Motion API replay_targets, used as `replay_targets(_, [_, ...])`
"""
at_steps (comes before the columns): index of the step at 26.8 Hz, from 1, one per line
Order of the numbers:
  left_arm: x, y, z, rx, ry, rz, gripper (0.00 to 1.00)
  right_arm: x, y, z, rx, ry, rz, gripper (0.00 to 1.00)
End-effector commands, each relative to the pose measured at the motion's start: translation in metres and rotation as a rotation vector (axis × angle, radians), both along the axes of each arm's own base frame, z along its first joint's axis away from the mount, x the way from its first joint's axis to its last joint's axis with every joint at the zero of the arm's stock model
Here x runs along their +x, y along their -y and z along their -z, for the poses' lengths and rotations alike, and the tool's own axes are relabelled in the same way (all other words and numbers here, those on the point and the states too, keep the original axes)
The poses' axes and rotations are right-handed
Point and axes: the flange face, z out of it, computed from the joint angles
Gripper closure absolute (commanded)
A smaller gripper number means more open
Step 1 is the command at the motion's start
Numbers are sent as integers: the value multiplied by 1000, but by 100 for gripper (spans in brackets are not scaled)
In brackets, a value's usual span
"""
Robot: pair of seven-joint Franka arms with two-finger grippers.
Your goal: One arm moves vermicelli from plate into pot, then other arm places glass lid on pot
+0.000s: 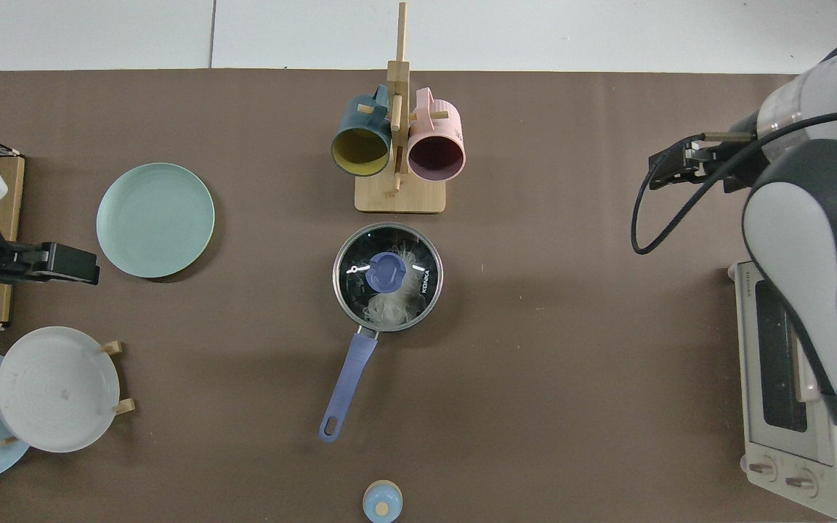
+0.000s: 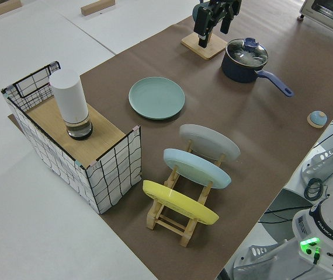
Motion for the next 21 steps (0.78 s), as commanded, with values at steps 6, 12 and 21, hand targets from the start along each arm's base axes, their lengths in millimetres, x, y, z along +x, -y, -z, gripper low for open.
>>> replay_targets(6, [0, -1, -4, -2, 3, 8, 0, -41, 56, -36, 12, -55, 1, 0])
replay_targets(12, [0, -1, -4, -2, 3, 8, 0, -74, 70, -63, 10, -19, -8, 0])
replay_targets(21, [0, -1, -4, -2, 3, 8, 0, -108, 82, -72, 25, -16, 5, 0])
